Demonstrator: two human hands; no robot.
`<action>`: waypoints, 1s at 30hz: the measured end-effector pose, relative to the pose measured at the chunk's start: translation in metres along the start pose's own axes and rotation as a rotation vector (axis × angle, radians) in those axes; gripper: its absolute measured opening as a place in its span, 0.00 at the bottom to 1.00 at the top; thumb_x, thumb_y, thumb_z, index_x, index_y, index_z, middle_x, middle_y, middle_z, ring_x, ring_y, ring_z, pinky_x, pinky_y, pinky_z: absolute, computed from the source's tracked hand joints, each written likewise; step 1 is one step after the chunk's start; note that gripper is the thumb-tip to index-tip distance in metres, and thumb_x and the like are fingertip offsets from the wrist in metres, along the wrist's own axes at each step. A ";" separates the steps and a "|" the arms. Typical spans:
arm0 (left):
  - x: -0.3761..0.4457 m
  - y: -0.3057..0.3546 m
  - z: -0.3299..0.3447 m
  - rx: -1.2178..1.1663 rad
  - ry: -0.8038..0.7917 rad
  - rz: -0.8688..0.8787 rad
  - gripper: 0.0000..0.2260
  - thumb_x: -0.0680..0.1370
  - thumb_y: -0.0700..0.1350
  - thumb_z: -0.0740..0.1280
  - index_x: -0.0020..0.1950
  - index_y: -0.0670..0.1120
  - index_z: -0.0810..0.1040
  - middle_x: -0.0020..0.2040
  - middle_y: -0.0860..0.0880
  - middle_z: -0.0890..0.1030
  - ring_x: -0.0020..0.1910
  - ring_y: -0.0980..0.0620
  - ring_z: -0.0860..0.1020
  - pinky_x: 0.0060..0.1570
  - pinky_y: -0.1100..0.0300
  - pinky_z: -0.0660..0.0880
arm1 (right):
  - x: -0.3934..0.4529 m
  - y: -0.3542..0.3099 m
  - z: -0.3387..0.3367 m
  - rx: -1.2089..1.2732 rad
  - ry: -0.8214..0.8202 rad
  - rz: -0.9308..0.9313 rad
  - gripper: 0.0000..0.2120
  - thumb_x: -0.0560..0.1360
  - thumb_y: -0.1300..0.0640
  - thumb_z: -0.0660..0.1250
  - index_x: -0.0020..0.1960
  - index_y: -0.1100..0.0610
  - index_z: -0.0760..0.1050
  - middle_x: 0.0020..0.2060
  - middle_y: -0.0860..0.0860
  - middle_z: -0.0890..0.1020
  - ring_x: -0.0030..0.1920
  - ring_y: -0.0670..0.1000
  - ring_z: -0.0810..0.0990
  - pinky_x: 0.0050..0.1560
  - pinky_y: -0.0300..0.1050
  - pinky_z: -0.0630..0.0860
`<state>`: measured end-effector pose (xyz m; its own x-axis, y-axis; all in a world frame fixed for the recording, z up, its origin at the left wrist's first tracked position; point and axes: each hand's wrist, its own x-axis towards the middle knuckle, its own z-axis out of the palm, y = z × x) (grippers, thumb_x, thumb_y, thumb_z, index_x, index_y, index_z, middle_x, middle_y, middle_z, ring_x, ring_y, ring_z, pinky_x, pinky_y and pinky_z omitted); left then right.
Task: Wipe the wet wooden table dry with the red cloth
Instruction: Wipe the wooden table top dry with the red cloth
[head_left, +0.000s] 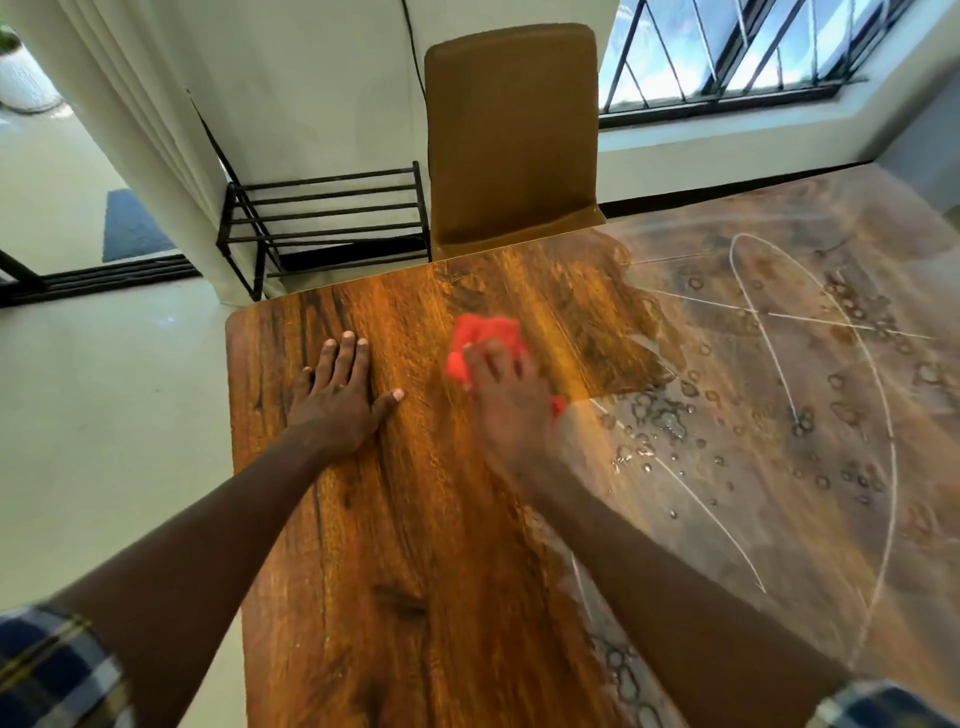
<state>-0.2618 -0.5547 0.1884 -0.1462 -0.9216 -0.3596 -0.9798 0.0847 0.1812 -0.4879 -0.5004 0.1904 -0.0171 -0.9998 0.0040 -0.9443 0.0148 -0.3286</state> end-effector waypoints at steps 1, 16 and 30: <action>-0.008 0.006 0.003 -0.009 0.096 0.035 0.35 0.84 0.63 0.51 0.86 0.49 0.43 0.86 0.48 0.40 0.84 0.47 0.40 0.82 0.41 0.45 | -0.016 -0.013 0.009 -0.041 -0.102 -0.093 0.31 0.82 0.51 0.65 0.83 0.46 0.59 0.82 0.51 0.64 0.79 0.63 0.64 0.72 0.66 0.70; -0.087 0.091 0.048 -0.125 0.215 0.108 0.25 0.86 0.51 0.58 0.82 0.45 0.64 0.83 0.44 0.62 0.83 0.45 0.59 0.82 0.47 0.55 | -0.025 0.190 -0.060 0.046 0.106 0.290 0.27 0.85 0.45 0.51 0.81 0.50 0.66 0.80 0.55 0.66 0.70 0.67 0.68 0.69 0.63 0.67; -0.175 0.100 0.102 -0.169 0.221 0.052 0.26 0.86 0.51 0.58 0.84 0.46 0.60 0.84 0.45 0.57 0.83 0.46 0.56 0.81 0.45 0.58 | -0.128 0.085 -0.010 0.015 -0.121 -0.100 0.27 0.88 0.39 0.46 0.86 0.41 0.51 0.87 0.46 0.52 0.86 0.56 0.47 0.81 0.70 0.50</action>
<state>-0.3484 -0.3463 0.1759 -0.1442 -0.9794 -0.1411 -0.9325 0.0868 0.3505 -0.5689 -0.3705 0.1712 0.1176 -0.9902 -0.0755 -0.9342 -0.0845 -0.3465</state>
